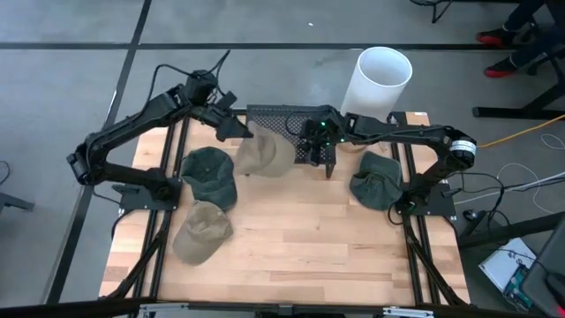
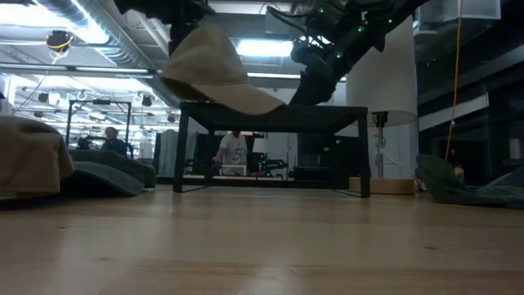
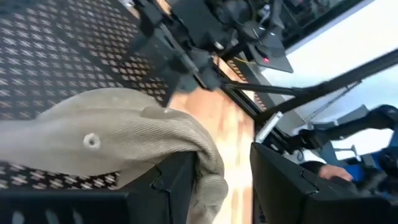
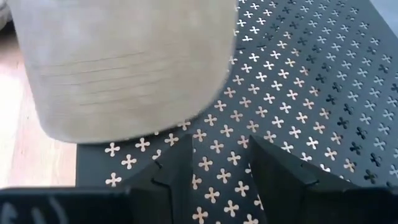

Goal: Pick & Place hat
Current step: Put the right brown cap on the shelf

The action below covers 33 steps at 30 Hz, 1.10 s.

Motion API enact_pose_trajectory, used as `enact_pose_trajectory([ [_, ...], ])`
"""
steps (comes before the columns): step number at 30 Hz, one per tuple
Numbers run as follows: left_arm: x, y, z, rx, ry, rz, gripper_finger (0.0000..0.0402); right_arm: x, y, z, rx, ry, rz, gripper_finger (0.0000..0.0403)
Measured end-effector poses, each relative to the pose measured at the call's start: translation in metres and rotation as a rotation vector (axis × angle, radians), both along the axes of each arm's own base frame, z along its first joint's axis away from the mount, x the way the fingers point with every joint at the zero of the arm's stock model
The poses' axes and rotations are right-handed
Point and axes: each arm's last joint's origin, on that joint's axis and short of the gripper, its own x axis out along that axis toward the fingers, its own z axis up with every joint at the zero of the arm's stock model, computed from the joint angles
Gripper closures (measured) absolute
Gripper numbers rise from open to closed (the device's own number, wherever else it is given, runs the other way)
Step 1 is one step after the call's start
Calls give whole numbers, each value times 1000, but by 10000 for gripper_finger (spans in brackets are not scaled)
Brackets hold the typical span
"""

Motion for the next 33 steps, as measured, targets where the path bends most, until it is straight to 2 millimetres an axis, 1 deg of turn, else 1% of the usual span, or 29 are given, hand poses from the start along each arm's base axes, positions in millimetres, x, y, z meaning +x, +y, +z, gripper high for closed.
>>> enact_pose_trajectory([
  [4, -2, -9, -3, -27, 66, 20, 253, 1, 0, 1, -3, -8, 0, 248],
  [11, -5, -16, -14, -10, 223, 70, 253, 1, 0, 1, -4, -16, 1, 248],
  [22, -4, -17, -15, 5, 227, 61, 257, 0, 0, 4, -7, -29, 2, 248],
  [25, -4, -17, -16, 13, 238, 60, 268, -3, 2, 13, -22, -64, 3, 248],
  [29, -5, -16, -18, 23, 269, 86, 294, -6, 4, 29, -48, -151, 11, 248],
  [33, -6, -16, -19, 19, 280, 92, 329, 0, 14, 35, 1, -240, 106, 248],
])
